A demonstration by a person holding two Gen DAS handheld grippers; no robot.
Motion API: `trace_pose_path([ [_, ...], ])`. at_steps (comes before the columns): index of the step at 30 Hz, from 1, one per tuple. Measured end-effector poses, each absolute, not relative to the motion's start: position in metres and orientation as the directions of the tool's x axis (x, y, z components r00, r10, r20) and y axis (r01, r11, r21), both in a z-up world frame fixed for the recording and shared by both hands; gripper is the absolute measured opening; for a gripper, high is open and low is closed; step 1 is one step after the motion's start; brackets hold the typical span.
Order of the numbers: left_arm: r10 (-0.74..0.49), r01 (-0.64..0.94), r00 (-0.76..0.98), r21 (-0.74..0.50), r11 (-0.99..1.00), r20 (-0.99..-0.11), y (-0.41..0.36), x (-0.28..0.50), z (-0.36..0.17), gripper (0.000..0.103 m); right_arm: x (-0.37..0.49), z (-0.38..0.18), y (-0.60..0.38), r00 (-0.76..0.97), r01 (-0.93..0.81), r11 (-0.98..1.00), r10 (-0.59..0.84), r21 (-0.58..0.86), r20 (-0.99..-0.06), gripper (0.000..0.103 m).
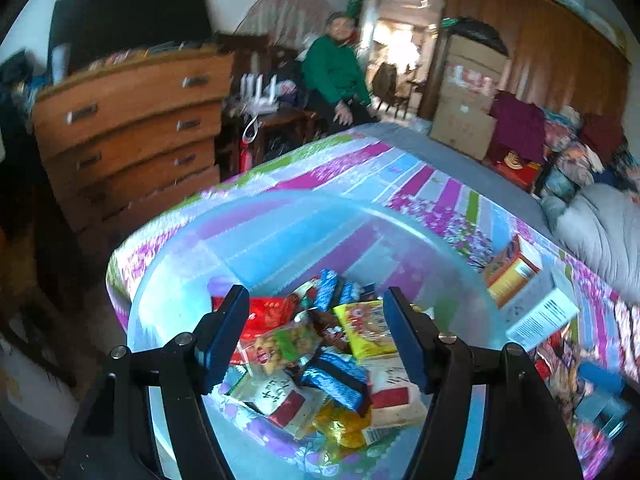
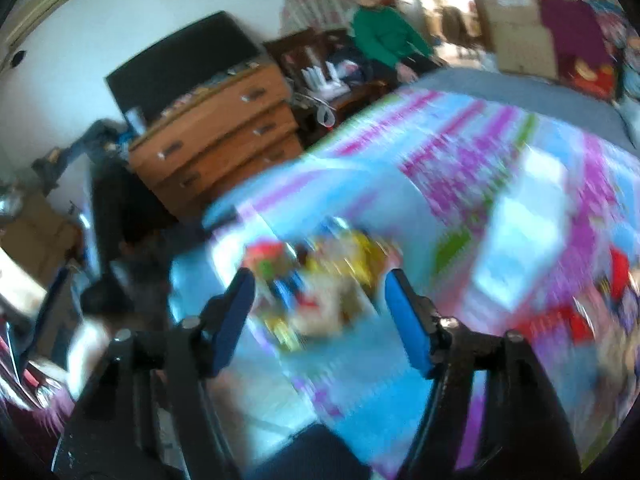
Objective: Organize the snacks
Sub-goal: 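Move both tools back over the snack pile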
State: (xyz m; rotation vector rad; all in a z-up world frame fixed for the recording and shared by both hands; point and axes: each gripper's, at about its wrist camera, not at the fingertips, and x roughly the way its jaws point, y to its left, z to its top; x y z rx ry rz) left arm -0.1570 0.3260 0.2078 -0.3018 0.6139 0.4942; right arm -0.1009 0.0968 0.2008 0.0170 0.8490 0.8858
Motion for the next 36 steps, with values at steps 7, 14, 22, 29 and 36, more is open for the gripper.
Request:
trace_pose_path([
  [7, 0.285, -0.387, 0.794, -0.085, 0.918, -0.536, 0.262, -0.152, 0.233, 0.071, -0.102, 0.152, -0.02, 0.396, -0.442, 0.802, 0.577, 0.403, -0.714, 0.07],
  [14, 0.154, -0.226, 0.846, -0.082, 0.971, -0.51, 0.197, -0.138, 0.233, 0.072, -0.109, 0.12, -0.095, 0.431, -0.277, 0.862, 0.506, 0.424, -0.747, 0.071],
  [22, -0.15, 0.092, 0.779, -0.127, 0.988, -0.609, 0.1, -0.109, 0.195, 0.073, -0.121, 0.095, -0.164, 0.489, -0.14, 0.89, 0.443, 0.434, -0.751, 0.071],
  [29, -0.36, 0.249, 0.511, -0.266, 0.931, -0.781, 0.013, -0.059, 0.103, 0.073, -0.128, 0.067, -0.217, 0.479, -0.037, 0.887, 0.42, 0.46, -0.771, 0.071],
  [36, -0.371, 0.244, 0.393, -0.294, 0.924, -0.841, -0.046, -0.027, 0.046, 0.064, -0.128, 0.049, -0.25, 0.473, 0.012, 0.877, 0.419, 0.481, -0.775, 0.071],
])
